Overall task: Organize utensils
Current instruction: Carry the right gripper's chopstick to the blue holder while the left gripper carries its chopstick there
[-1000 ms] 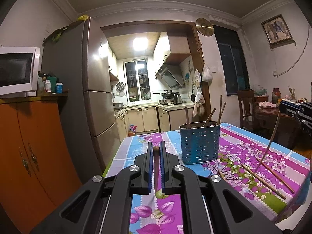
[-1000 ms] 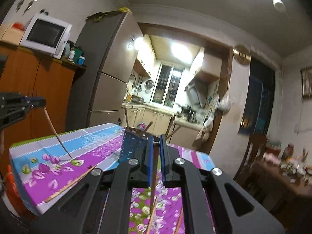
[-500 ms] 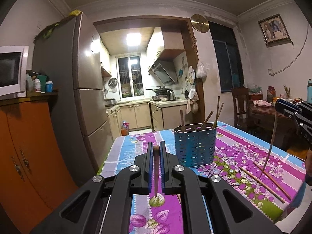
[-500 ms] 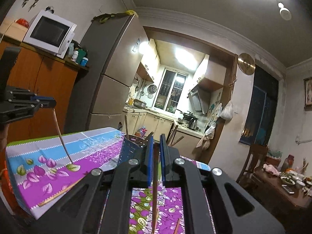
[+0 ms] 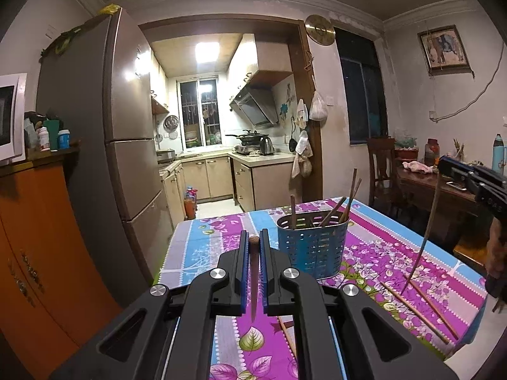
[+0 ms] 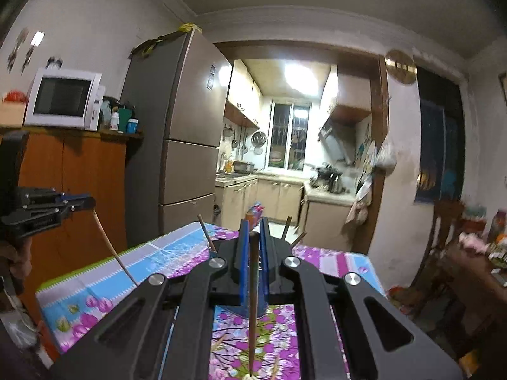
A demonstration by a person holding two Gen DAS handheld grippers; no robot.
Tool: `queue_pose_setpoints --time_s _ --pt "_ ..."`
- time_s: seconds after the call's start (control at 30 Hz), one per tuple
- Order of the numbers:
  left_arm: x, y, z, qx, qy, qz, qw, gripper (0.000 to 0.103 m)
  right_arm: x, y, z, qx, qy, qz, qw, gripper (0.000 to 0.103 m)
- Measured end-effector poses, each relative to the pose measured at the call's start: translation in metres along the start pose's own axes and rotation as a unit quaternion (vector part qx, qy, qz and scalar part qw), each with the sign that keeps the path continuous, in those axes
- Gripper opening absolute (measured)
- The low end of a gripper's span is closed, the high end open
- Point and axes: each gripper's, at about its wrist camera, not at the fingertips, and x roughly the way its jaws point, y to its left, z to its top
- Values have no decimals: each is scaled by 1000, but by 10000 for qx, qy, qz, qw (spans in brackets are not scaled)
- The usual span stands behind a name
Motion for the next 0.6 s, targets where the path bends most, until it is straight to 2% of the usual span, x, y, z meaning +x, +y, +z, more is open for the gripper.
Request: queue_pose_setpoints --time_s 0.23,0.6 --pt "5 -5 18 28 236 -253 9994 8 13 -17 4 457 203 204 9985 5" --pt "30 -9 36 -158 806 -798 9934 8 32 -24 11 576 336 308 9973 5"
